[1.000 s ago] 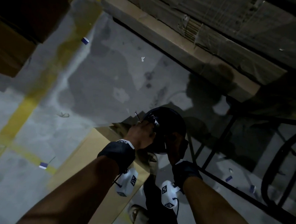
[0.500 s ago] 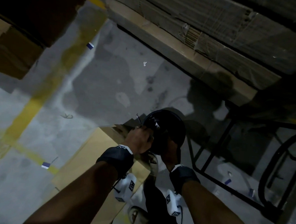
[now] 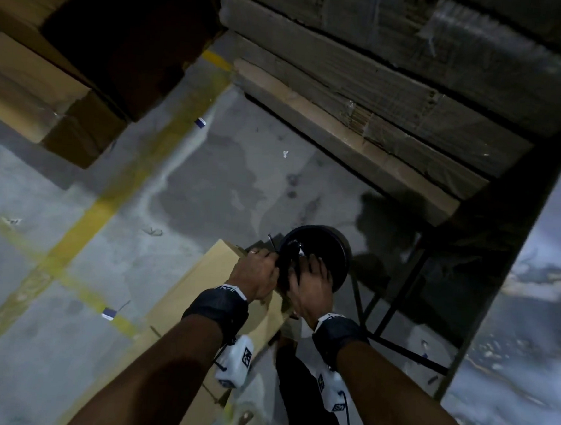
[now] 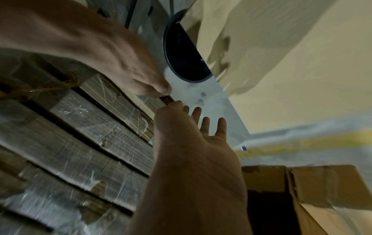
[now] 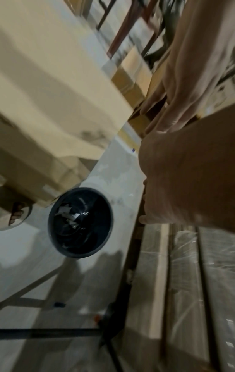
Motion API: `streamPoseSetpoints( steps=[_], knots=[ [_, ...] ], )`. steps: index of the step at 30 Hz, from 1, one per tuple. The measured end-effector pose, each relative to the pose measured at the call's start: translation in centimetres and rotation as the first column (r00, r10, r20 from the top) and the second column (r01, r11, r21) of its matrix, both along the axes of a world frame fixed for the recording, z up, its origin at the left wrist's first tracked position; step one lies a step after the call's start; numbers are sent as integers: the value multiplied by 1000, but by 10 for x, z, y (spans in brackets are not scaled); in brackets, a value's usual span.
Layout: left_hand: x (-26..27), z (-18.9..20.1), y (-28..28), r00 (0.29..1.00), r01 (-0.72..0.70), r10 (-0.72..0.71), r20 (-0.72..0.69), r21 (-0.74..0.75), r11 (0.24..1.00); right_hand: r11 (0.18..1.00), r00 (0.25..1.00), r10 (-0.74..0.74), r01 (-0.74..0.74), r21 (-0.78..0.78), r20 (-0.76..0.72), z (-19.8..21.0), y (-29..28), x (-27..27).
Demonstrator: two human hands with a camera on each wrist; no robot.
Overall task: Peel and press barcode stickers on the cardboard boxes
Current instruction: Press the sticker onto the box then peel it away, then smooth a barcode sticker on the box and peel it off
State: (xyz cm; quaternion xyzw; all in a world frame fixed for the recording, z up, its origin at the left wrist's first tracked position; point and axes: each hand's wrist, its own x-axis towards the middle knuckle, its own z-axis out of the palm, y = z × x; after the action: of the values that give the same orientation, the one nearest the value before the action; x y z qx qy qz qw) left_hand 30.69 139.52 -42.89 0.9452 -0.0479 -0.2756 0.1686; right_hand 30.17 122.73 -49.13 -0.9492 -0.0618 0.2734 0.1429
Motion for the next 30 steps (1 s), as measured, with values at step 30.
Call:
streamPoseSetpoints(
  steps=[30],
  knots=[
    [-326,165,-135,858,506,-504,101,7,863,859,857,-500,470,205,128,181,-140,-388]
  ],
)
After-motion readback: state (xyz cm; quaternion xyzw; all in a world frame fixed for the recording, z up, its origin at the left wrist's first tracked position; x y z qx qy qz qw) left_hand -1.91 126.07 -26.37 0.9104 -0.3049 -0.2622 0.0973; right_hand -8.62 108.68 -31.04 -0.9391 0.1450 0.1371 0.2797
